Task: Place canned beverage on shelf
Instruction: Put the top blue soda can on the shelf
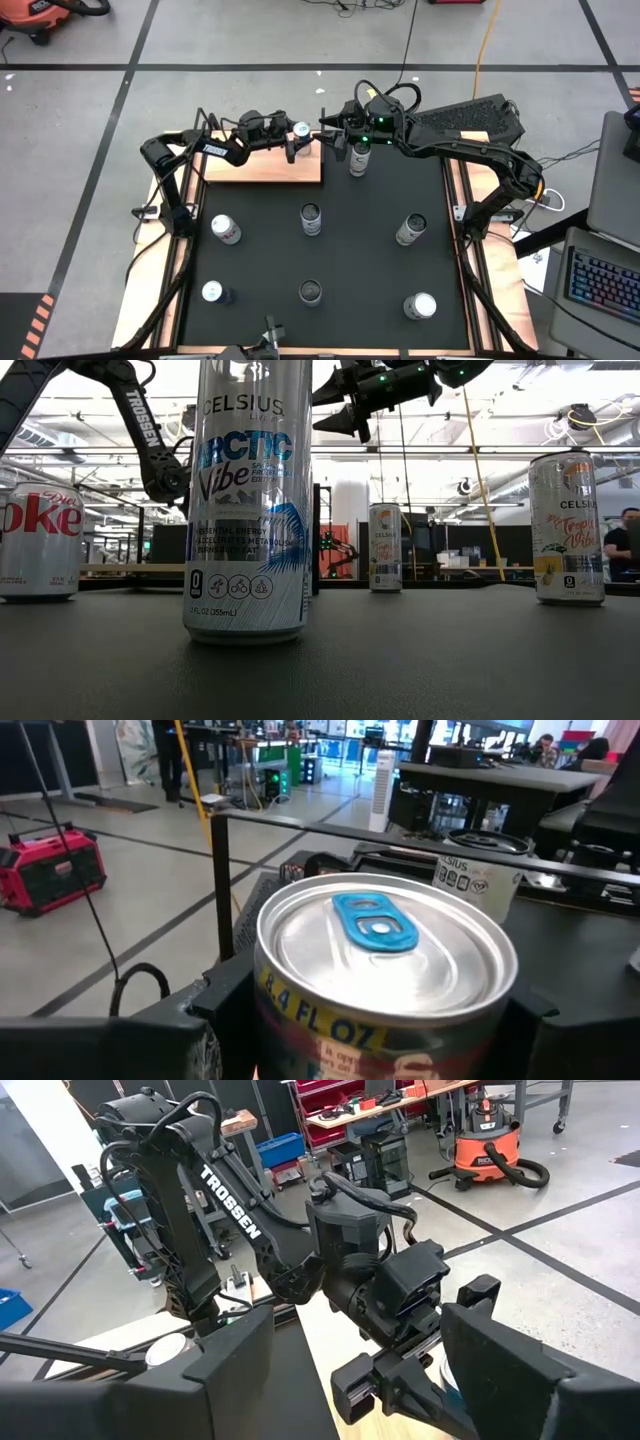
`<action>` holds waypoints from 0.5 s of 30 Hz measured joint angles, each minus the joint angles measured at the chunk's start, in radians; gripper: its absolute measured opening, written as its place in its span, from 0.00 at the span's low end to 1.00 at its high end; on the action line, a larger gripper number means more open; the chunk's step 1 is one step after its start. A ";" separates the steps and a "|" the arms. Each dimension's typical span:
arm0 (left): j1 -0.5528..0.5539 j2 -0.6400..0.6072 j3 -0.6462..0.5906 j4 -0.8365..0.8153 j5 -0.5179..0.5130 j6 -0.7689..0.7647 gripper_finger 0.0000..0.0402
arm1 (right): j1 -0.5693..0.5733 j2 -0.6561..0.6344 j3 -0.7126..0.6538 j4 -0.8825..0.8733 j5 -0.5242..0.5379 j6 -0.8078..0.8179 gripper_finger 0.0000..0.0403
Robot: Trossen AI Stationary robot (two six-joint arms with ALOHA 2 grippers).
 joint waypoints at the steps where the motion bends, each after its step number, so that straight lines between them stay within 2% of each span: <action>1: 0.000 0.000 0.000 0.000 0.001 0.007 0.65 | 0.000 0.000 0.000 0.000 0.000 0.000 0.66; 15: 0.003 -0.004 0.000 0.009 0.066 0.024 0.65 | 0.000 0.000 0.000 0.000 0.000 0.000 0.66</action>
